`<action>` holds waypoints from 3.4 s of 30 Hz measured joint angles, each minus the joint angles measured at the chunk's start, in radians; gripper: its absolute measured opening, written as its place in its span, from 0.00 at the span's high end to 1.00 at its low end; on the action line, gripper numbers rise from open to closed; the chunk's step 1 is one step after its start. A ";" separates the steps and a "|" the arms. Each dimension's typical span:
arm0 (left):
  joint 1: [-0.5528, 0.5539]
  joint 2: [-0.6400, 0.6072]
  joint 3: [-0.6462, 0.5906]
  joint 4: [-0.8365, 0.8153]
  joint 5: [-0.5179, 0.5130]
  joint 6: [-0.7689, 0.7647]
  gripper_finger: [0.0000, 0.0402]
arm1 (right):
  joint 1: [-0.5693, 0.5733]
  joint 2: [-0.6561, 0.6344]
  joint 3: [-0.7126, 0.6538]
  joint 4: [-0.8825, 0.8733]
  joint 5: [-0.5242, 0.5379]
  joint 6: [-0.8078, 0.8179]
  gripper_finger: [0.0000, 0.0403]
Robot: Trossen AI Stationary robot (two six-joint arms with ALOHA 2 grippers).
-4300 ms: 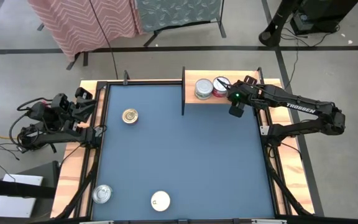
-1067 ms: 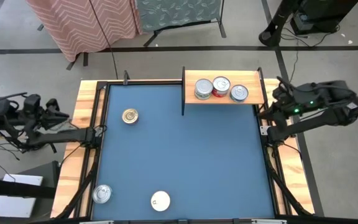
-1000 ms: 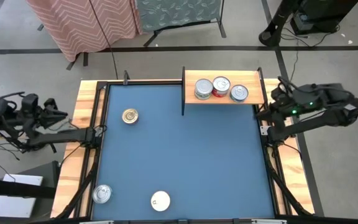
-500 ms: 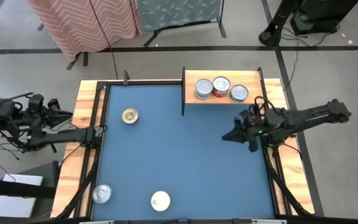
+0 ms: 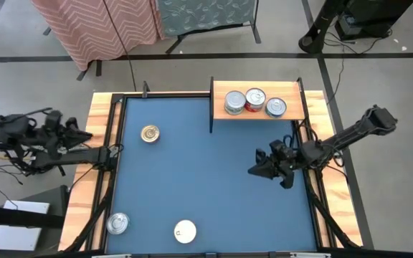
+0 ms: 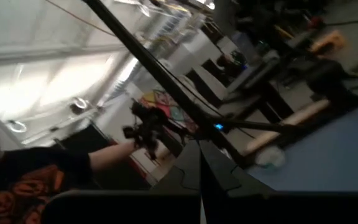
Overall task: Stack canned seafood by type on shelf
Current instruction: Stack the green-blue tuna can on top of the tuna can on the shelf
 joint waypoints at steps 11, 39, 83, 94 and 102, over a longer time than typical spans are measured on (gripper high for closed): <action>0.033 0.044 -0.341 0.384 0.503 -0.260 0.81 | 0.074 0.027 0.000 0.053 0.135 -0.041 0.99; -0.227 0.620 -0.547 1.013 0.880 -0.472 1.00 | 0.128 0.027 0.000 -0.004 0.232 -0.108 0.99; -0.927 1.363 -0.257 0.626 0.557 -0.155 1.00 | 0.134 0.027 0.000 -0.030 0.144 -0.098 0.99; -0.952 1.429 -0.257 0.563 0.448 -0.102 1.00 | 0.173 0.026 0.000 -0.003 0.170 -0.090 0.99; -0.985 1.478 -0.257 0.549 0.438 -0.037 1.00 | 0.202 0.026 0.001 0.001 0.217 -0.097 0.99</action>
